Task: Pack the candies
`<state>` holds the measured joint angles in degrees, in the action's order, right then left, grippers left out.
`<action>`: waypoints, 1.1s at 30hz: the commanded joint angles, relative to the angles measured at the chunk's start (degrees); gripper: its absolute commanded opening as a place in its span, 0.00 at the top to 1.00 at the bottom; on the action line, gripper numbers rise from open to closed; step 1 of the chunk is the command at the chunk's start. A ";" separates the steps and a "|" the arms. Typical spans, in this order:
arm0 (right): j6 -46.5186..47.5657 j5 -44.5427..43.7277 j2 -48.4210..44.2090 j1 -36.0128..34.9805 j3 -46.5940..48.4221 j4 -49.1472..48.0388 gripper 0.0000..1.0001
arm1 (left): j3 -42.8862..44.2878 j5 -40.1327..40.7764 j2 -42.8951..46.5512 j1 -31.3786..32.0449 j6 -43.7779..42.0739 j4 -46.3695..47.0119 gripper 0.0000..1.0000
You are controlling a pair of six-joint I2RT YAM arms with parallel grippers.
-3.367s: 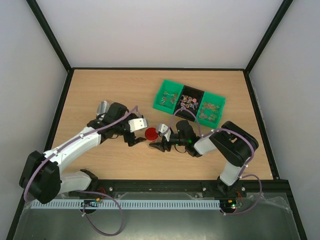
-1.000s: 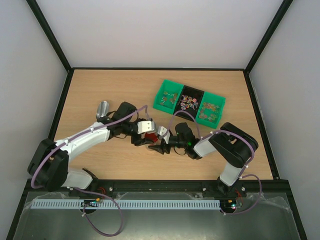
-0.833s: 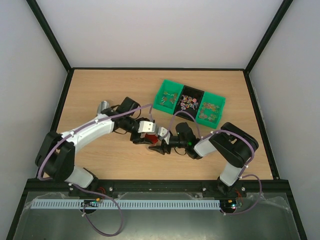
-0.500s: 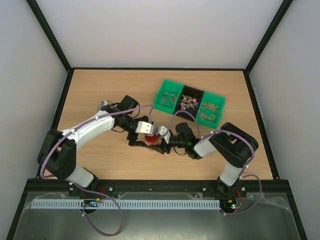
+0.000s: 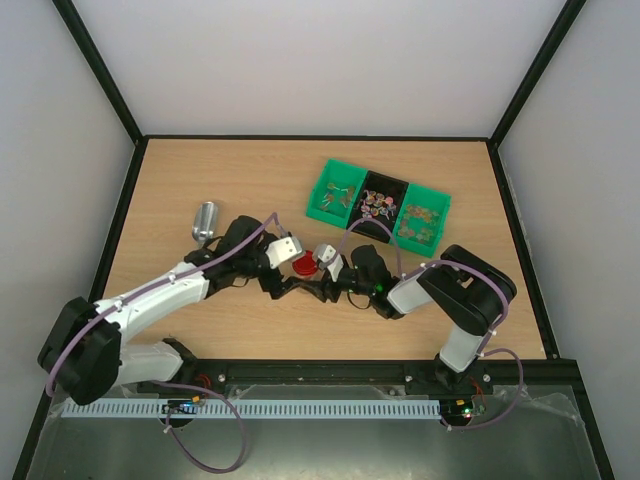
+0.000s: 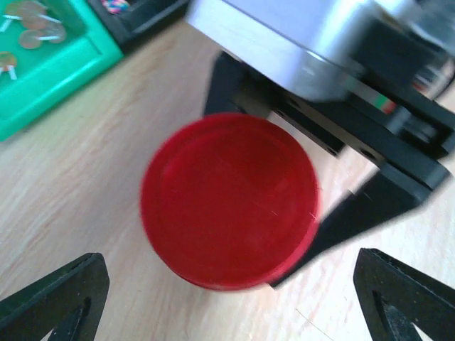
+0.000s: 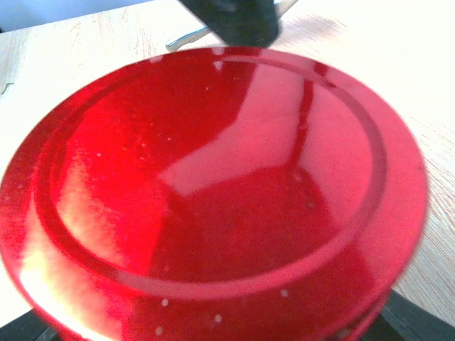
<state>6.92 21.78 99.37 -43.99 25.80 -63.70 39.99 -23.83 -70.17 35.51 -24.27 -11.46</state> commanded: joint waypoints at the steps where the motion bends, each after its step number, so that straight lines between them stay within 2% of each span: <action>1: -1.09 -2.70 0.90 -0.73 0.15 -1.14 0.70 | -1.05 6.91 -1.83 1.53 12.96 11.40 0.03; 7: -1.38 -3.57 0.95 -0.88 0.28 -0.86 0.70 | -1.67 5.04 -2.93 3.28 14.17 16.32 0.07; 14: -1.53 -3.75 1.00 -1.00 0.46 -0.81 0.70 | -0.99 4.98 -5.94 3.65 15.77 17.84 0.11; 17: -1.64 -3.65 0.92 -0.93 0.31 -0.81 0.70 | -1.05 4.78 -6.03 3.61 15.04 17.71 0.18; 22: -1.04 -2.59 0.83 -1.00 0.19 -0.90 0.70 | -1.19 3.35 -5.26 3.60 13.19 17.51 0.35; 26: 0.25 0.07 0.55 -0.95 -0.12 -0.99 0.70 | -1.23 -0.68 -4.42 3.40 7.40 14.98 0.43; 31: 2.95 4.55 -0.46 -0.82 -0.66 -0.43 0.70 | -0.08 -8.09 -4.48 0.46 -1.32 8.50 0.46; 33: 4.51 7.17 -0.69 -0.70 -0.80 0.70 0.70 | 1.11 -12.13 -4.95 -0.82 -7.28 3.82 0.46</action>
<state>7.99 22.04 99.46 -44.64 25.74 -63.90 39.35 -26.04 -75.64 36.75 -18.28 1.48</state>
